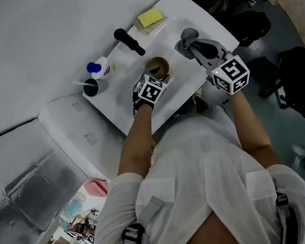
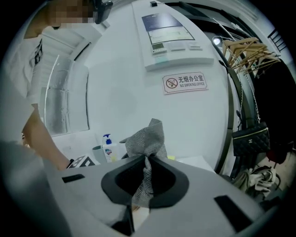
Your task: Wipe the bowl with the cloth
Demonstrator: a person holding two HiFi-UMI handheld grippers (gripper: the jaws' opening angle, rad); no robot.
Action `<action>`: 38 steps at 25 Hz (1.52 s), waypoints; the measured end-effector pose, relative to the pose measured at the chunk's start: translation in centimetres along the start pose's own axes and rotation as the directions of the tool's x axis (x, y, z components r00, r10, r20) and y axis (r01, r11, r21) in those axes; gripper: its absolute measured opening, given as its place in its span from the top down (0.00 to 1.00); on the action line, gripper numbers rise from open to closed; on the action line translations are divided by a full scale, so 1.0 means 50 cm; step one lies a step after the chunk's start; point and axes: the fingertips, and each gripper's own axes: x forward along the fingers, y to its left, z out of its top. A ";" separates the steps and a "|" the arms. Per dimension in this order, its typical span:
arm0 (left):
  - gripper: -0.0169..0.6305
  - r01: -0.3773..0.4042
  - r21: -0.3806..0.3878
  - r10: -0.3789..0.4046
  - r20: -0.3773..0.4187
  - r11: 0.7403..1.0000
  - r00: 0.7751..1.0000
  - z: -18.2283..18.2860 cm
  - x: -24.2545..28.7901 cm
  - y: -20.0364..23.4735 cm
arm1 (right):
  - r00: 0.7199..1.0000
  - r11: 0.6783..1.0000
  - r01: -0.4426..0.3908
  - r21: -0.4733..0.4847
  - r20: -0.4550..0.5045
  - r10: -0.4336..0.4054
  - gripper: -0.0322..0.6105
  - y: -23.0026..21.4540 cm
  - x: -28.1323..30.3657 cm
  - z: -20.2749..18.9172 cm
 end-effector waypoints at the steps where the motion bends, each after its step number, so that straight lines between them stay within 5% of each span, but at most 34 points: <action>1: 0.66 0.000 0.012 0.001 -0.042 1.000 0.999 -0.008 0.019 -0.001 | 1.000 1.000 -0.001 0.002 -0.007 0.001 0.89 -0.006 0.003 -0.006; 9: 0.66 0.033 0.062 -0.017 -0.251 0.998 0.968 -0.050 0.127 -0.006 | 0.999 0.999 -0.002 0.035 -0.048 0.004 0.89 -0.036 0.024 -0.049; 17: 0.84 -0.003 0.035 0.011 -0.249 0.999 0.968 -0.053 0.139 0.017 | 0.998 0.999 -0.006 0.050 -0.068 0.010 0.89 -0.041 0.032 -0.064; 20: 0.93 -0.002 -0.019 -0.001 -0.177 1.000 0.984 -0.026 0.111 0.025 | 0.998 0.998 -0.005 0.055 -0.068 0.009 0.89 -0.041 0.037 -0.066; 24: 0.95 0.081 -0.176 -0.073 0.050 0.981 0.996 0.062 0.051 0.019 | 0.998 0.998 0.002 0.059 -0.063 0.002 0.89 -0.037 0.043 -0.064; 29: 0.95 0.286 -0.332 -0.157 0.365 0.899 0.918 0.196 -0.063 0.001 | 0.998 0.998 0.028 0.054 -0.055 -0.025 0.89 -0.035 0.042 -0.056; 38: 0.95 0.360 -0.209 -0.220 0.494 0.909 0.841 0.327 -0.191 -0.046 | 0.999 1.000 0.001 -0.020 -0.046 -0.002 0.89 0.013 0.053 -0.036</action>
